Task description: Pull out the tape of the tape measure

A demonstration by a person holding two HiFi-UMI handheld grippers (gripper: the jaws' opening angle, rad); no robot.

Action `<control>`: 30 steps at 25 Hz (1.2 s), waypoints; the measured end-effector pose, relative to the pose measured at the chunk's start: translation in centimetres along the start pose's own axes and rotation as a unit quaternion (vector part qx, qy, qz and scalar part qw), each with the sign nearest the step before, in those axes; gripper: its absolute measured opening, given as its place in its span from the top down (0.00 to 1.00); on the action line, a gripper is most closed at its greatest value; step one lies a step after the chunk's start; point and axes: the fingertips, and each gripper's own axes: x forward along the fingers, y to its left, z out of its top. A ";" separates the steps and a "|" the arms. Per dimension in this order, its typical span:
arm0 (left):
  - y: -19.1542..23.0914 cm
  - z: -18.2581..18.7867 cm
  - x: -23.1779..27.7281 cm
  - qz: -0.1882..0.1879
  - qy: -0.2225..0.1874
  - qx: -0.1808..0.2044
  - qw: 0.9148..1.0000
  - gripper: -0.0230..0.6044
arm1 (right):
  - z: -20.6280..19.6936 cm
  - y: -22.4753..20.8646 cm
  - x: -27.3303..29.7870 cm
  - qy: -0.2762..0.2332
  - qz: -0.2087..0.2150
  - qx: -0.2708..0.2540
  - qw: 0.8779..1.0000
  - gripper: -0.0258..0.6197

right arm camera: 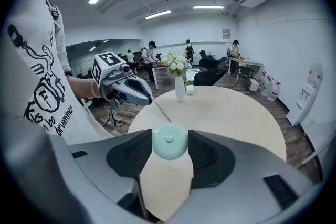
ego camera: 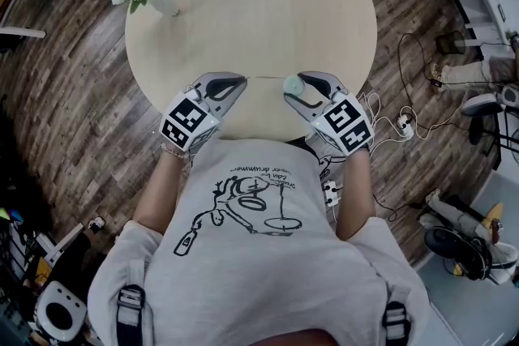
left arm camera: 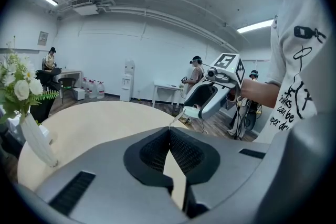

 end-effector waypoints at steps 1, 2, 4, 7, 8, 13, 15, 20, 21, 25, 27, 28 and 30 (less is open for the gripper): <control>0.0 0.0 0.0 0.001 0.001 0.000 1.000 0.93 | -0.1 0.0 0.0 0.001 -0.001 0.000 1.000 0.62; 0.0 -0.1 -0.1 0.002 0.002 -0.001 1.000 0.93 | -0.2 0.0 -0.1 0.002 -0.001 0.001 1.000 0.62; 0.1 -0.3 -0.2 0.005 0.004 -0.002 1.000 0.93 | -0.4 -0.1 -0.1 0.005 -0.003 0.002 1.000 0.62; 0.3 -0.5 -0.4 0.011 0.005 -0.006 1.000 0.93 | -0.7 -0.2 -0.2 0.008 -0.006 0.003 1.000 0.62; 0.4 -0.6 -0.5 0.013 0.006 -0.007 1.000 0.93 | -0.7 -0.2 -0.2 0.009 -0.007 0.004 1.000 0.62; 1.2 -0.8 -0.9 0.020 0.007 -0.008 1.000 0.93 | -1.0 -0.6 -0.2 0.014 -0.014 0.006 1.000 0.62; 1.4 -0.8 -1.1 0.024 0.007 -0.009 1.000 0.93 | -1.2 -0.7 -0.3 0.016 -0.016 0.007 1.000 0.62; 1.5 -1.0 -1.4 0.029 0.011 -0.009 0.999 0.93 | -1.4 -0.8 -0.5 0.018 -0.019 0.009 1.000 0.62; 1.5 -1.0 -1.4 0.030 0.011 -0.011 0.999 0.93 | -1.4 -0.8 -0.5 0.019 -0.020 0.009 1.000 0.62; 1.8 -1.1 -1.5 0.036 0.012 -0.016 0.999 0.93 | -1.8 -1.2 -0.7 0.023 -0.028 0.012 0.999 0.62; 2.0 -1.2 -1.6 0.040 0.014 -0.017 0.999 0.93 | -2.1 -1.5 -0.8 0.025 -0.031 0.014 0.999 0.62; 2.1 -1.3 -1.7 0.041 0.015 -0.017 0.999 0.93 | -2.1 -1.6 -0.9 0.026 -0.032 0.016 0.999 0.62; 2.3 -1.5 -1.7 0.044 0.017 -0.019 0.999 0.93 | -2.3 -1.8 -0.8 0.027 -0.034 0.017 0.999 0.62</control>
